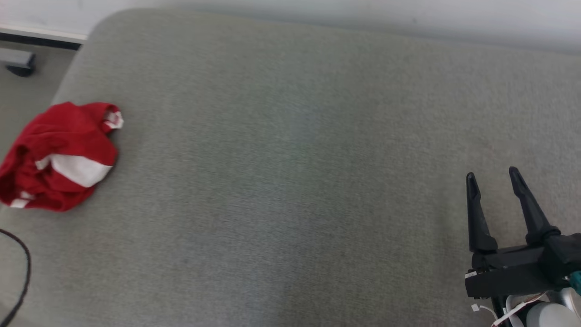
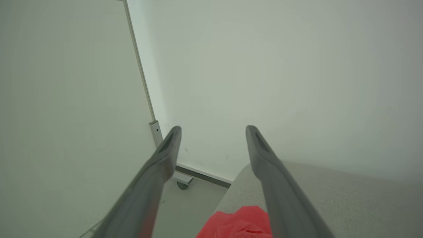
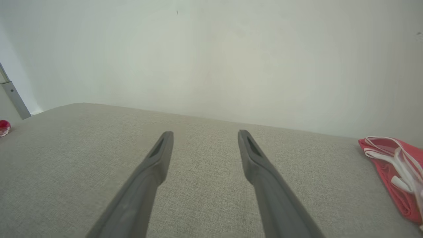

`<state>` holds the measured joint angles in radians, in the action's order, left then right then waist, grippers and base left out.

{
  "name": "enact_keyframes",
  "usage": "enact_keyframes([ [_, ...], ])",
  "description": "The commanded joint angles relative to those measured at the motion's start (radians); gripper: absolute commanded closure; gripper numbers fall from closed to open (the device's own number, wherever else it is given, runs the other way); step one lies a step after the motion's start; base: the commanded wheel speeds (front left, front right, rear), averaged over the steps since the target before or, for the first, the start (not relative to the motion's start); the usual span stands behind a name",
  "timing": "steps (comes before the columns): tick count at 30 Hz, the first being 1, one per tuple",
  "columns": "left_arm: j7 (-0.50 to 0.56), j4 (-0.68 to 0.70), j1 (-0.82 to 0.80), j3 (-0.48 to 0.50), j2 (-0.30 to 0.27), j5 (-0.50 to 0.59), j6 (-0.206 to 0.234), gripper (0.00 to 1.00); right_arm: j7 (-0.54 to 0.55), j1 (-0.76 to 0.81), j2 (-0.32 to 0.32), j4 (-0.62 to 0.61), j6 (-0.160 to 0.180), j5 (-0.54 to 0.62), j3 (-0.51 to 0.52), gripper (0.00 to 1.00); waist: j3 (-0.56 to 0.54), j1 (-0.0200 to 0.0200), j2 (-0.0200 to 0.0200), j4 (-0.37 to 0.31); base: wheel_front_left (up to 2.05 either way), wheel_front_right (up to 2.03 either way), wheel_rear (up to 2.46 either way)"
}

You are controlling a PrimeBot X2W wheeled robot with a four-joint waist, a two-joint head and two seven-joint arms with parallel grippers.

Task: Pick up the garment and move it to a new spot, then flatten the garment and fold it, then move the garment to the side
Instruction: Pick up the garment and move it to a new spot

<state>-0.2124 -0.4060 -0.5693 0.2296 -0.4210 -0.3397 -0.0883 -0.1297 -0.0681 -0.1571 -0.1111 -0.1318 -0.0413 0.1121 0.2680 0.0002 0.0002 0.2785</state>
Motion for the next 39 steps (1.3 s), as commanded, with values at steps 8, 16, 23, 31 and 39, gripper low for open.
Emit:
enact_keyframes([
  [8, 0.095, -0.255, -0.109, 0.009, -0.062, -0.066, -0.019, 0.00, 0.029, 0.005, 0.010, -0.097, 0.003, 0.008, 0.012, 0.00, 0.165, -0.0002, -0.0002, -0.157, 0.00, 0.00, 0.00],
  [16, 0.179, -0.428, -0.159, -0.009, -0.084, -0.117, -0.033, 0.00, 0.032, 0.007, 0.007, -0.114, 0.003, 0.006, 0.020, 0.00, 0.180, -0.0002, -0.0002, -0.169, 0.00, 0.00, 0.00],
  [23, 0.435, -0.573, -0.202, -0.038, -0.079, -0.199, -0.043, 0.00, 0.041, 0.007, 0.014, -0.120, 0.003, 0.019, 0.013, 0.00, 0.167, -0.0002, -0.0002, -0.172, 0.00, 0.00, 0.00],
  [31, 0.627, -0.668, -0.214, -0.067, -0.085, -0.264, -0.042, 0.58, 0.054, 0.005, 0.008, -0.126, 0.003, 0.020, 0.003, 0.00, 0.154, -0.0002, -0.0002, -0.180, 0.00, 0.00, 0.00],
  [39, 0.528, -0.604, -0.213, -0.104, -0.086, -0.308, -0.043, 1.00, 0.059, 0.006, 0.017, -0.123, 0.003, 0.019, -0.001, 0.00, 0.135, -0.0002, -0.0002, -0.187, 0.00, 0.00, 0.00],
])
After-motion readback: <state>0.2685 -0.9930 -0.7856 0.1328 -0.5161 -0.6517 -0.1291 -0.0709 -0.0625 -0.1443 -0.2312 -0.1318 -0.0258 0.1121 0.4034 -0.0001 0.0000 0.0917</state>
